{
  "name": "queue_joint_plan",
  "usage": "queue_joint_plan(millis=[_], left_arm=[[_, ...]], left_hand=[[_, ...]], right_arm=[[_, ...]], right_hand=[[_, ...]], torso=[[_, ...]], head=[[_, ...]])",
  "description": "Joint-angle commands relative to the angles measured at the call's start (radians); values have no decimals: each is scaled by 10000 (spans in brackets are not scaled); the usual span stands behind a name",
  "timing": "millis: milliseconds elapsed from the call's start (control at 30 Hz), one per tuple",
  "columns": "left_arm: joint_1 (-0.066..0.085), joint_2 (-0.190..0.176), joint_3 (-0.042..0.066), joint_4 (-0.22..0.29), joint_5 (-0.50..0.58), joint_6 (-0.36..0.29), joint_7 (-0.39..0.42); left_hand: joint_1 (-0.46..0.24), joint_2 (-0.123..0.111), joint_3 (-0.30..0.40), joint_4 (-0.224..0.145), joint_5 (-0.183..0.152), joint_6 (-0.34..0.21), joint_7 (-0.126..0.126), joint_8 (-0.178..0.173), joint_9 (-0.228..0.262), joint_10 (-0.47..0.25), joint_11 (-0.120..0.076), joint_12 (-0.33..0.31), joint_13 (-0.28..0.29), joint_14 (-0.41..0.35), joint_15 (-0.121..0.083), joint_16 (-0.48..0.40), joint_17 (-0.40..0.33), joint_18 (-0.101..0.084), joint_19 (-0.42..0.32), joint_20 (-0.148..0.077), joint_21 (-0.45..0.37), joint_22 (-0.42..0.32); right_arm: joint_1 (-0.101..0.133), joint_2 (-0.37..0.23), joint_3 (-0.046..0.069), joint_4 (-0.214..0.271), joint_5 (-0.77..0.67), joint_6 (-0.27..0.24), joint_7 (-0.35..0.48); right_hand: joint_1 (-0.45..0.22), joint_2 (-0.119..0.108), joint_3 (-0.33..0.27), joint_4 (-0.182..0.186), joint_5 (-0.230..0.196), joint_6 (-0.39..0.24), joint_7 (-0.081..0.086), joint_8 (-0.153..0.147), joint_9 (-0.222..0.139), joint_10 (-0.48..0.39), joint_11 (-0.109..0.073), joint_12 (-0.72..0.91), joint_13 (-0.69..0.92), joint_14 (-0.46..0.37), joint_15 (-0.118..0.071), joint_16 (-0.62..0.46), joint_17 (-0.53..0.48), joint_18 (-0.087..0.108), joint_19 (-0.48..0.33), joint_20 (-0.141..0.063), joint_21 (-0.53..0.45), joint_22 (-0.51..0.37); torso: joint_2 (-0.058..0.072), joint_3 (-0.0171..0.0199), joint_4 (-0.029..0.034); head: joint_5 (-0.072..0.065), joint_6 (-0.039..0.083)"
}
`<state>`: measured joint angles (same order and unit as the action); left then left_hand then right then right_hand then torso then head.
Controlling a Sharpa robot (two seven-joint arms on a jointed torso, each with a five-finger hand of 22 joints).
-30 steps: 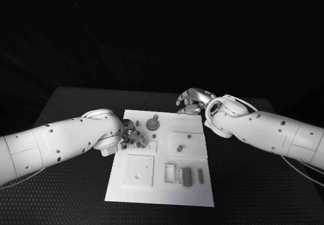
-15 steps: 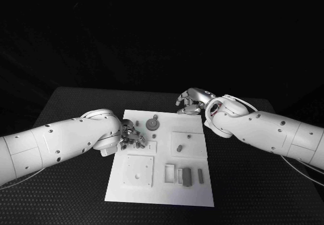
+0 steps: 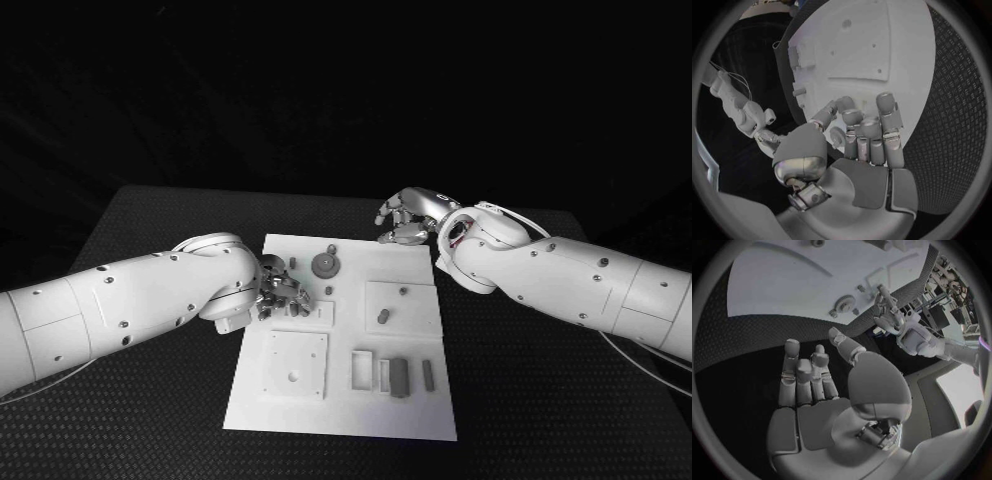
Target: Assemble the parts on the task board
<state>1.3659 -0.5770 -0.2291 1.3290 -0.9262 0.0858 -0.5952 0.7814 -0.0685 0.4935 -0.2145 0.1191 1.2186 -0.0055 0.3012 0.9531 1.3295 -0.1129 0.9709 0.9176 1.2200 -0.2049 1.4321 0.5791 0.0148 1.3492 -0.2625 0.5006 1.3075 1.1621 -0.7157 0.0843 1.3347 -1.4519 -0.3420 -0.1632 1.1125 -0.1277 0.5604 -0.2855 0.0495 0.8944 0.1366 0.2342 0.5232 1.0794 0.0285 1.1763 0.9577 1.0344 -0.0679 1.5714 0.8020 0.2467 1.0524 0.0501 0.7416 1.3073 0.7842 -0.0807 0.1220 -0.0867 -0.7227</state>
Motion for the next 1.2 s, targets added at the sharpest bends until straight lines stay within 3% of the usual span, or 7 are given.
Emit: queue_joint_plan(millis=[33,1200], left_arm=[[-7,23,-2,33,-246,-110,92],[-13,75,-2,310,-1678,-213,287]], left_hand=[[-25,-123,-11,27,-53,-88,4,37,-16,-75,-5,-14,-16,6,-40,44,-13,-4,2,1,-21,184],[321,-249,63,-252,-51,-110,7,103,-42,-60,0,-17,-51,15,-35,39,-28,-1,18,6,-27,185]], right_arm=[[-8,3,5,7,-35,88,79],[-16,-7,5,13,-14,99,87]], right_hand=[[23,-8,-35,-22,-2,22,81,-7,-14,-68,31,-31,-12,21,-53,-68,-11,151,-55,16,-59,164],[17,-11,-39,-20,-1,13,83,-12,-17,-71,34,-29,-15,20,-51,-68,-13,151,-55,18,-62,165]], torso=[[2,2,-1],[-3,-6,8]], head=[[-1,1],[-23,-34]])
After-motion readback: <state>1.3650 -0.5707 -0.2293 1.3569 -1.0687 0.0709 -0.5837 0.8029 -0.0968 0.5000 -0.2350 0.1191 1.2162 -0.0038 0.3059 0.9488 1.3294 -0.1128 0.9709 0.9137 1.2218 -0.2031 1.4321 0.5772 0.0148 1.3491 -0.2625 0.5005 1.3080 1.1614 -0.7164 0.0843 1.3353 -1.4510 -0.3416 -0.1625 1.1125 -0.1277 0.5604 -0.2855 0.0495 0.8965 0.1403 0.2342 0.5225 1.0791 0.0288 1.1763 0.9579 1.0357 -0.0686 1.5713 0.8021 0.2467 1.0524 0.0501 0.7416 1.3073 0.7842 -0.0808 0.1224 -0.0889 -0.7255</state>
